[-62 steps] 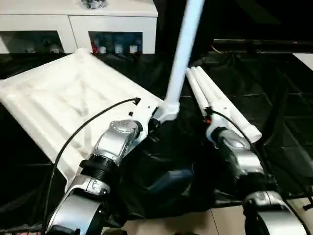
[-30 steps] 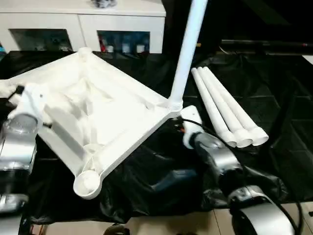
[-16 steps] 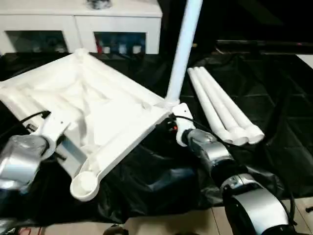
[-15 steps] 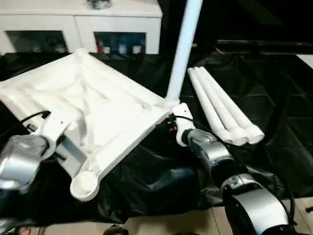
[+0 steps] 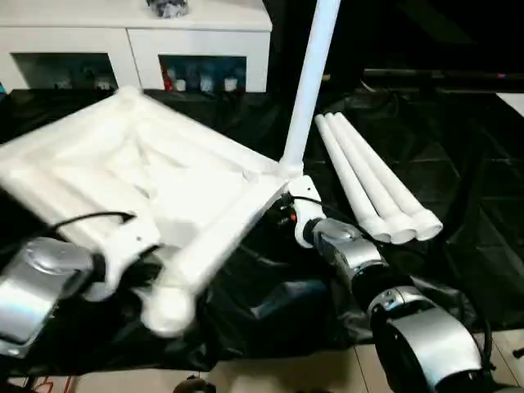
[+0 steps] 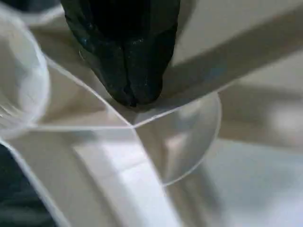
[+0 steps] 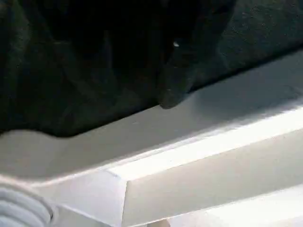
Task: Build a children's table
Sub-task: Rotate table base
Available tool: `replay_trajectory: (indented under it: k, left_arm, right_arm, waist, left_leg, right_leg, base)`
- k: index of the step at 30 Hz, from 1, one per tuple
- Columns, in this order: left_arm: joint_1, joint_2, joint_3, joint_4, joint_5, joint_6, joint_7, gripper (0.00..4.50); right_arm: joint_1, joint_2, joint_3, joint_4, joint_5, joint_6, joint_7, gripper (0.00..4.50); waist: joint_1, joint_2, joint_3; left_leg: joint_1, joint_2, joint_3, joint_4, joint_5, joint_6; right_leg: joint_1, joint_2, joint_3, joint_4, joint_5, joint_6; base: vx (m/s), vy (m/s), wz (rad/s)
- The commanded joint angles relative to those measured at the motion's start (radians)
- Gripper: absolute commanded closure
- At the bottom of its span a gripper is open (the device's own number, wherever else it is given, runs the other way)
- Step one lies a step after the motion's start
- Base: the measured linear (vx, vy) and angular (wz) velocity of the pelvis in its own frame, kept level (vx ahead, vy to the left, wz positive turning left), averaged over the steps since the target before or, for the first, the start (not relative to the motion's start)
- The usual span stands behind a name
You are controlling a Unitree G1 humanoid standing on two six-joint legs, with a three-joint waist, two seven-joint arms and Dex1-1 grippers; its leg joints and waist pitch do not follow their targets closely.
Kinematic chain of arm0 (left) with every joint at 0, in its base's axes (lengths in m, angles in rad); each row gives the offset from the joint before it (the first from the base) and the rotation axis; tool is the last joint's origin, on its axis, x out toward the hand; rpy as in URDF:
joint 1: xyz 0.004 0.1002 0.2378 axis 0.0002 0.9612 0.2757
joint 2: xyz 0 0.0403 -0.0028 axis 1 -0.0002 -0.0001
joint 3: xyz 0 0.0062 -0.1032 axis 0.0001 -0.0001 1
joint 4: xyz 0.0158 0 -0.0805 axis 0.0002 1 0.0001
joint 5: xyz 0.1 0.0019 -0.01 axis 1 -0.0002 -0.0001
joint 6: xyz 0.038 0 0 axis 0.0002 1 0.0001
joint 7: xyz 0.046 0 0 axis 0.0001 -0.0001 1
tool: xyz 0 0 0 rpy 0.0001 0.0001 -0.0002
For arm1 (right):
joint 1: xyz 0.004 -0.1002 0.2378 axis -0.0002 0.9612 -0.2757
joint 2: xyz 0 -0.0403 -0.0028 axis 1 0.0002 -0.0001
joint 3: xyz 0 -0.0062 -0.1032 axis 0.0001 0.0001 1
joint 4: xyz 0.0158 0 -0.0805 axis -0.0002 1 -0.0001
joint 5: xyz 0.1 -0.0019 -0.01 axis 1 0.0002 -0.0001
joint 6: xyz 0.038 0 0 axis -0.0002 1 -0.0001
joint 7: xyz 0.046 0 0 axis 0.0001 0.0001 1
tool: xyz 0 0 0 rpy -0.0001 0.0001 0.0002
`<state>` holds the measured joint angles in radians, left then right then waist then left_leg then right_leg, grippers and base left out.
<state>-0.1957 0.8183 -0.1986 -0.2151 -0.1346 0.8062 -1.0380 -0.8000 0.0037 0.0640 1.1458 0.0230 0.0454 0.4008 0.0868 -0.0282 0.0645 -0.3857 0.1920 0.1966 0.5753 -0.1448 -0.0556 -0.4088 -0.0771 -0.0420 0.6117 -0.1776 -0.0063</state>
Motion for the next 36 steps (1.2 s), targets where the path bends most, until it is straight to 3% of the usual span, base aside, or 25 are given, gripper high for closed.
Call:
replay_trajectory:
  k: [1,6,8,11,12,14,15,17,20,23,24,26,27,28,31,32,36]
  left_arm:
    - [-0.023,-0.028,-0.033,-0.033,-0.038,-0.022,-0.027,4.50]
    - [-0.120,-0.157,-0.093,0.067,0.006,-0.113,0.035,4.50]
    - [-0.144,-0.187,-0.102,0.101,0.021,-0.139,0.056,4.50]
    - [-0.180,-0.233,-0.107,0.149,0.034,-0.155,0.092,4.50]
    - [-0.215,-0.270,-0.113,0.207,0.059,-0.180,0.137,4.50]
    - [-0.275,-0.325,-0.120,0.320,0.109,-0.242,0.224,4.50]
    - [-0.297,-0.341,-0.122,0.364,0.129,-0.263,0.257,4.50]
    - [-0.328,-0.350,-0.125,0.439,0.170,-0.296,0.314,4.50]
    - [-0.334,-0.345,-0.128,0.468,0.192,-0.319,0.337,4.50]
    - [-0.312,-0.332,-0.106,0.433,0.160,-0.317,0.303,4.50]
    - [-0.295,-0.326,-0.091,0.398,0.139,-0.316,0.278,4.50]
    - [-0.273,-0.320,-0.071,0.356,0.110,-0.334,0.247,4.50]
    - [-0.258,-0.323,-0.044,0.328,0.068,-0.326,0.230,4.29]
    - [-0.250,-0.333,-0.011,0.311,0.038,-0.314,0.242,4.17]
    - [-0.246,-0.348,0.029,0.299,0.011,-0.301,0.268,4.06]
    - [-0.250,-0.381,0.084,0.305,-0.005,-0.303,0.329,3.97]
    - [-0.253,-0.452,0.165,0.318,-0.011,-0.380,0.454,3.67]
  right_arm:
    - [-0.026,0.010,-0.002,0.006,-0.009,-0.012,0.021,3.31]
    - [-0.026,0.007,-0.002,0.005,-0.012,-0.017,0.032,3.77]
    - [-0.026,0.006,-0.002,0.006,-0.012,-0.018,0.033,3.87]
    - [-0.026,0.003,-0.003,0.011,-0.011,-0.023,0.035,4.13]
    - [-0.024,-0.001,-0.004,0.010,-0.011,-0.025,0.035,4.26]
    - [-0.018,-0.008,-0.008,0.004,-0.009,-0.026,0.034,4.31]
    - [-0.016,-0.012,-0.010,-0.001,-0.008,-0.026,0.030,4.46]
    - [-0.007,-0.027,-0.014,-0.024,-0.008,-0.029,0.020,4.46]
    - [-0.002,-0.040,-0.021,-0.049,-0.005,-0.030,0.008,4.46]
    - [0.004,-0.064,-0.048,-0.117,0.010,0.002,-0.034,4.46]
    - [0.007,-0.075,-0.053,-0.160,0.012,0.038,-0.048,4.46]
    - [0.012,-0.085,-0.068,-0.220,0.036,0.105,-0.025,4.46]
    - [0.019,-0.090,-0.095,-0.272,0.073,0.140,-0.002,4.29]
    - [0.019,-0.098,-0.110,-0.299,0.084,0.156,-0.015,4.18]
    - [0.016,-0.111,-0.116,-0.318,0.080,0.174,-0.043,3.98]
    - [0.008,-0.126,-0.122,-0.335,0.074,0.199,-0.073,3.85]
    - [-0.009,-0.154,-0.141,-0.351,0.055,0.262,-0.136,3.54]
  waist:
    - [-0.003,0.027,-0.067]
    - [-0.006,0.022,-0.069]
    - [-0.002,0.023,-0.073]
    - [-0.005,0.021,-0.076]
    - [-0.008,0.024,-0.075]
    - [-0.006,0.024,-0.075]
    - [0.000,0.030,-0.076]
    - [-0.004,0.022,-0.077]
    - [-0.007,0.027,-0.078]
    - [-0.005,0.028,-0.081]
    - [-0.004,0.037,-0.081]
    - [-0.005,0.032,-0.083]
    - [-0.002,0.032,-0.083]
    - [-0.002,0.039,-0.082]
    - [-0.001,0.039,-0.078]
    - [-0.004,0.042,-0.074]
    - [-0.003,0.035,-0.074]
  left_leg:
    - [0.037,0.035,-0.024,-0.076,-0.419,-0.083]
    - [0.029,0.032,-0.021,-0.073,-0.369,-0.068]
    - [0.032,0.032,-0.019,-0.069,-0.347,-0.064]
    - [0.022,0.031,-0.021,-0.068,-0.307,-0.057]
    - [0.028,0.028,-0.017,-0.065,-0.313,-0.051]
    - [0.031,0.029,-0.016,-0.064,-0.319,-0.050]
    - [0.032,0.030,-0.018,-0.064,-0.326,-0.053]
    - [0.028,0.029,-0.022,-0.067,-0.337,-0.054]
    - [0.027,0.030,-0.023,-0.065,-0.321,-0.051]
    - [0.029,0.031,-0.020,-0.061,-0.288,-0.043]
    - [0.029,0.031,-0.020,-0.060,-0.286,-0.044]
    - [0.028,0.031,-0.020,-0.061,-0.271,-0.040]
    - [0.028,0.031,-0.019,-0.059,-0.259,-0.031]
    - [0.030,0.030,-0.017,-0.059,-0.267,-0.032]
    - [0.034,0.029,-0.016,-0.060,-0.303,-0.045]
    - [0.034,0.028,-0.016,-0.062,-0.337,-0.058]
    - [0.035,0.026,-0.020,-0.062,-0.361,-0.066]
  right_leg:
    - [0.022,-0.056,0.039,-0.069,-0.297,-0.177]
    - [0.030,-0.054,0.039,-0.067,-0.259,-0.179]
    - [0.032,-0.056,0.040,-0.065,-0.240,-0.179]
    - [0.042,-0.056,0.037,-0.059,-0.208,-0.184]
    - [0.034,-0.050,0.037,-0.065,-0.207,-0.184]
    - [0.035,-0.051,0.038,-0.066,-0.208,-0.185]
    - [0.036,-0.053,0.038,-0.067,-0.213,-0.183]
    - [0.039,-0.053,0.035,-0.067,-0.232,-0.174]
    - [0.041,-0.053,0.034,-0.067,-0.211,-0.172]
    - [0.040,-0.050,0.032,-0.059,-0.154,-0.201]
    - [0.040,-0.051,0.033,-0.057,-0.144,-0.205]
    - [0.045,-0.048,0.031,-0.054,-0.106,-0.215]
    - [0.047,-0.048,0.032,-0.052,-0.077,-0.220]
    - [0.043,-0.045,0.032,-0.053,-0.071,-0.223]
    - [0.039,-0.044,0.031,-0.058,-0.115,-0.221]
    - [0.039,-0.044,0.032,-0.063,-0.174,-0.208]
    - [0.039,-0.046,0.032,-0.072,-0.249,-0.175]
  base:
    - [0.000,0.000,0.00]
    - [0.000,0.000,0.00]
    - [0.000,0.000,0.00]
    - [0.000,0.000,0.00]
    - [0.000,0.000,0.00]
    - [0.000,0.000,0.00]
    - [0.000,0.000,0.00]
    - [0.000,0.000,0.00]
    - [0.000,0.000,0.00]
    - [0.000,0.000,0.00]
    - [0.000,0.000,0.00]
    - [0.000,0.000,0.00]
    - [0.000,0.000,0.00]
    - [0.000,0.000,0.00]
    - [0.000,0.000,0.00]
    - [0.000,0.000,0.00]
    - [0.000,0.000,0.00]
